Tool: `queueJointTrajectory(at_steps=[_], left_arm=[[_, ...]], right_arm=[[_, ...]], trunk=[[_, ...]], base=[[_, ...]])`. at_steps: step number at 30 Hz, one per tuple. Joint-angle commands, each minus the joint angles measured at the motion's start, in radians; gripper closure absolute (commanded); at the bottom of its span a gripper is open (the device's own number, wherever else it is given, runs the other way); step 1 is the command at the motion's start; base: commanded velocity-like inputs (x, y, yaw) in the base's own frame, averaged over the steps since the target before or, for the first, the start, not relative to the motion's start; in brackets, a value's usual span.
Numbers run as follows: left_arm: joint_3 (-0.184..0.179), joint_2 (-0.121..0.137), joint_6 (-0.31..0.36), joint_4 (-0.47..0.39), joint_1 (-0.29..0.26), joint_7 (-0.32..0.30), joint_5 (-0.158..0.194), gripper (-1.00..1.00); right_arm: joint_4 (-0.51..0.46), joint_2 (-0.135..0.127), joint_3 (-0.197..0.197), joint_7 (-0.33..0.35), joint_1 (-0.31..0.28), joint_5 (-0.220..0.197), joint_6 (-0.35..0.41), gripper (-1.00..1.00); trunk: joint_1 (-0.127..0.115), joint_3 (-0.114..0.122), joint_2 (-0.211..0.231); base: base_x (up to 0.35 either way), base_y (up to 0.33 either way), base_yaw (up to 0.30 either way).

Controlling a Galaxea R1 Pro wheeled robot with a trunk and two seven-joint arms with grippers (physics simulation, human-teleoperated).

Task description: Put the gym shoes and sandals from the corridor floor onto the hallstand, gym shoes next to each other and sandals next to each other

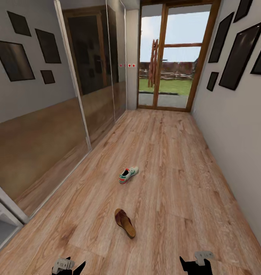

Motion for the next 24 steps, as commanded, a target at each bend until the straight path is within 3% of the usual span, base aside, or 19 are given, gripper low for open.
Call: queueJointTrajectory(at_steps=[1,10,24], left_arm=[[0.005,0.0,-0.001,0.001,-0.001,-0.007,0.001,-1.0],[0.005,0.0,-0.001,0.001,-0.001,-0.007,0.002,-1.0],[0.005,0.0,-0.001,0.001,-0.001,-0.007,0.002,-1.0]], right_arm=[[0.0,0.0,-0.009,0.004,0.0,0.009,-0.003,-1.0],[0.0,0.0,-0.009,0.005,0.0,0.009,-0.003,-1.0],[0.0,0.001,-0.009,0.007,0.0,0.009,-0.003,-1.0]], trunk=[[0.0,-0.001,0.0],[0.0,-0.001,0.0],[0.0,-0.001,0.0]], base=[[0.018,-0.037,0.277],[-0.033,-0.009,0.259],[-0.002,0.0,0.013]])
